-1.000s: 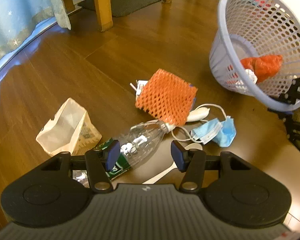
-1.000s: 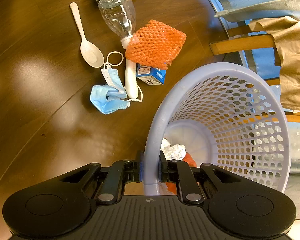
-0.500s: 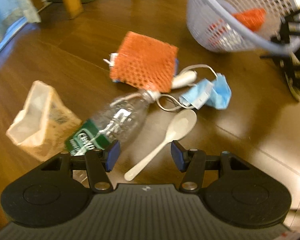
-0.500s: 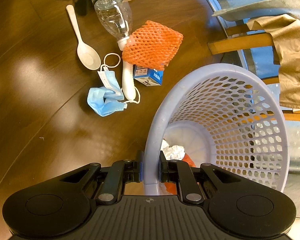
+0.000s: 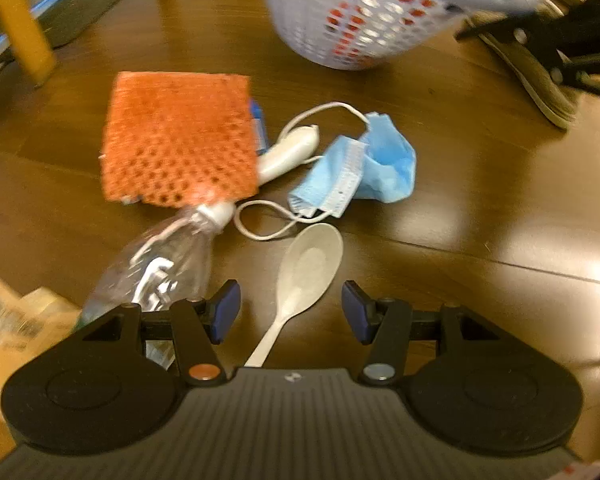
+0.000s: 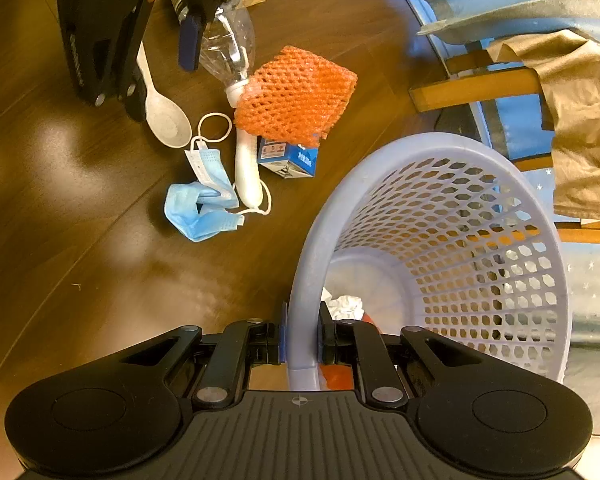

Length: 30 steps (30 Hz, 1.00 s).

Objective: Collect trash
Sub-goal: 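Move the left gripper to the white plastic spoon and grasp it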

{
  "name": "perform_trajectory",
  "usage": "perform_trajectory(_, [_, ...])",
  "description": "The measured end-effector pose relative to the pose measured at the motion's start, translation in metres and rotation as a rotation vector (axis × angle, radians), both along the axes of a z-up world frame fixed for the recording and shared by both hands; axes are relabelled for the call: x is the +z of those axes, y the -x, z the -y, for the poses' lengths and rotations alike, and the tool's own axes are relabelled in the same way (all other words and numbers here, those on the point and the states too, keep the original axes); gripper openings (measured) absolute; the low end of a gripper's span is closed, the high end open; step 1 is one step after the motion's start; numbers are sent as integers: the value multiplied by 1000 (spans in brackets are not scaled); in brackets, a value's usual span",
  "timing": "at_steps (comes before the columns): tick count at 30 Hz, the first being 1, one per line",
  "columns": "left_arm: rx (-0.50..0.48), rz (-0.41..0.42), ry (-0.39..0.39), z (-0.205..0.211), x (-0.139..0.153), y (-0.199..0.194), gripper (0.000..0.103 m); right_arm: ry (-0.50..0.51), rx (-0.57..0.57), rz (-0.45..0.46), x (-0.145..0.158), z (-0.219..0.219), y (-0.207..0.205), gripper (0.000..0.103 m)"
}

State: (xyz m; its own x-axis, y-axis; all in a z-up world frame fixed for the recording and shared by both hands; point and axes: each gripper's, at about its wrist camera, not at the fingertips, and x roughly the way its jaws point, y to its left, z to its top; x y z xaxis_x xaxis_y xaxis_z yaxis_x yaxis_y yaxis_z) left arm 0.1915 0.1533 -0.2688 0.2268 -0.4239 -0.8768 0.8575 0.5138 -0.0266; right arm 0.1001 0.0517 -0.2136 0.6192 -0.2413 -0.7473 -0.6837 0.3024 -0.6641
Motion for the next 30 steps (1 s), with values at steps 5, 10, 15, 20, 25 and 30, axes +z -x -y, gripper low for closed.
perform_trajectory(5, [-54, -24, 9, 7, -15, -2, 49, 3, -3, 2, 1, 0, -1, 10])
perform_trajectory(10, [-83, -13, 12, 15, -22, -6, 46, 0, -7, 5, 2, -1, -2, 10])
perform_trajectory(15, [-115, -4, 3, 24, -25, -11, 39, 2, -7, 4, 1, -2, -2, 10])
perform_trajectory(20, [-131, -18, 3, 26, -30, -14, 37, 2, -5, -1, 0, -2, -2, 10])
perform_trajectory(25, [-141, -19, -4, 27, -32, -19, 31, 1, -8, 1, 1, -2, -2, 10])
perform_trajectory(30, [-158, -13, -17, 22, -28, -17, 27, 1, -7, 2, 1, -3, -2, 10])
